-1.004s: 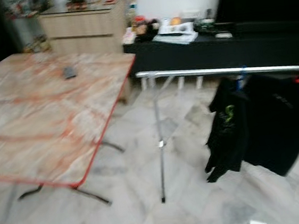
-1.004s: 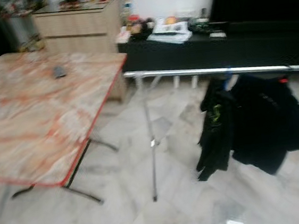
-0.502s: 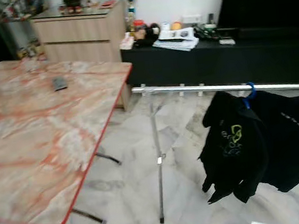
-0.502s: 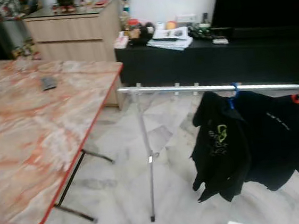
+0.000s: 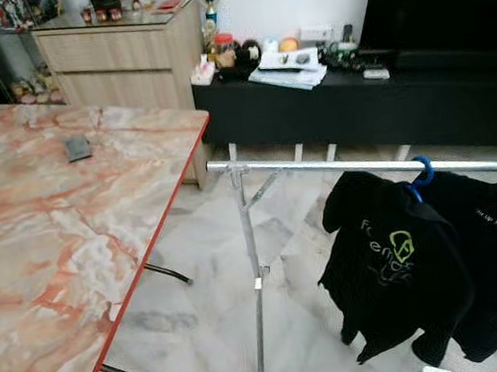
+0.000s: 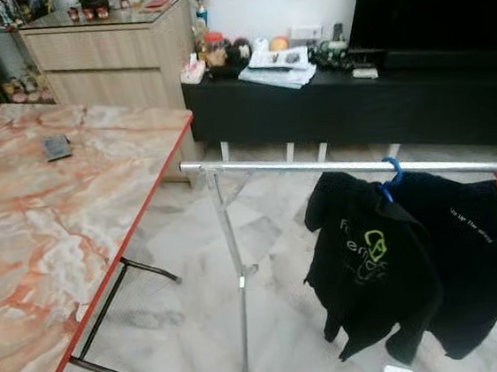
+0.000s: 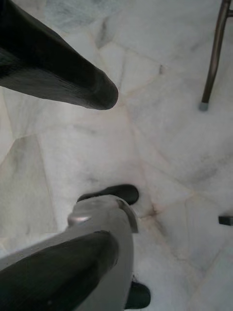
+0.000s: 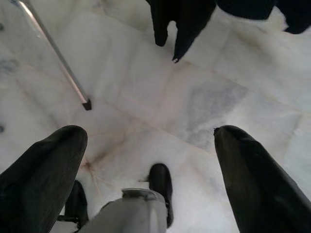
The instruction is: Hang hanger
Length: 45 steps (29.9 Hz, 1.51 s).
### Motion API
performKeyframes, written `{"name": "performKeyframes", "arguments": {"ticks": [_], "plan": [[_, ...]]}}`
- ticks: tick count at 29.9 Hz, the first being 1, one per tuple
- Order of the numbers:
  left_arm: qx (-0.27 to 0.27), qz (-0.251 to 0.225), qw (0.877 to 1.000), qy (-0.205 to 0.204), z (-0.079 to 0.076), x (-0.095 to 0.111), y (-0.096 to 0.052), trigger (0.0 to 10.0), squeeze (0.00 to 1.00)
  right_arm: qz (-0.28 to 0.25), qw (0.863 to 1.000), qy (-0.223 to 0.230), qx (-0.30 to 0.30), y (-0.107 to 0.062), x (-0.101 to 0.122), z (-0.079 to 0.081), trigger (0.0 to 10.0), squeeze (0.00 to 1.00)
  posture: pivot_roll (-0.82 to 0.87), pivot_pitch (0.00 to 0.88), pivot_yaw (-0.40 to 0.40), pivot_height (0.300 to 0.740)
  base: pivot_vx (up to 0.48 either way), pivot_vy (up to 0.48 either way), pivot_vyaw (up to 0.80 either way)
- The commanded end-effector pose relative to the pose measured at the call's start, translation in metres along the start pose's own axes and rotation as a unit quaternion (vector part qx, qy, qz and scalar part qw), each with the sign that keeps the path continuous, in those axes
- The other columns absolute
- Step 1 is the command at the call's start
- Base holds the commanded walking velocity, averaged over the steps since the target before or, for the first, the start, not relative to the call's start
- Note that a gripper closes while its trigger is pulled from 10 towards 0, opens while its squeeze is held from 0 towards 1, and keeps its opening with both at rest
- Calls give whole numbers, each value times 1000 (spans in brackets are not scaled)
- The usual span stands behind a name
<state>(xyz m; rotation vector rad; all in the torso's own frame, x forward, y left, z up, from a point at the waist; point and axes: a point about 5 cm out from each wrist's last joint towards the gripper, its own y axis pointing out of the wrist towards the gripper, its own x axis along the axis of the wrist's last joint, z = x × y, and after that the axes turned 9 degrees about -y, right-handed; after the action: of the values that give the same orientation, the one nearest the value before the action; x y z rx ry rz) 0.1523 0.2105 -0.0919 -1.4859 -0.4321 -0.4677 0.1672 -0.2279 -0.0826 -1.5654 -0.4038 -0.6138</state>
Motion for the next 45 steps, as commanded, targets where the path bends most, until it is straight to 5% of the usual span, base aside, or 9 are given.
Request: {"name": "performKeyframes", "arguments": {"ticks": [1,17,45], "plan": [[0,8,1000,5,-1,-5,-1,10000,0,0,1000,3,-5,-1,0,-3,10000,0,70,29,-11,740,0,-472,0],[-2,13,1000,2,-3,-8,-1,10000,0,-28,999,17,1,-1,2,-3,10000,0,60,0,-8,740,0,-219,0],[-8,28,1000,-4,-7,-24,-5,10000,0,-227,973,41,14,-17,17,-10,10000,0,53,0,-32,740,0,0,0]]}}
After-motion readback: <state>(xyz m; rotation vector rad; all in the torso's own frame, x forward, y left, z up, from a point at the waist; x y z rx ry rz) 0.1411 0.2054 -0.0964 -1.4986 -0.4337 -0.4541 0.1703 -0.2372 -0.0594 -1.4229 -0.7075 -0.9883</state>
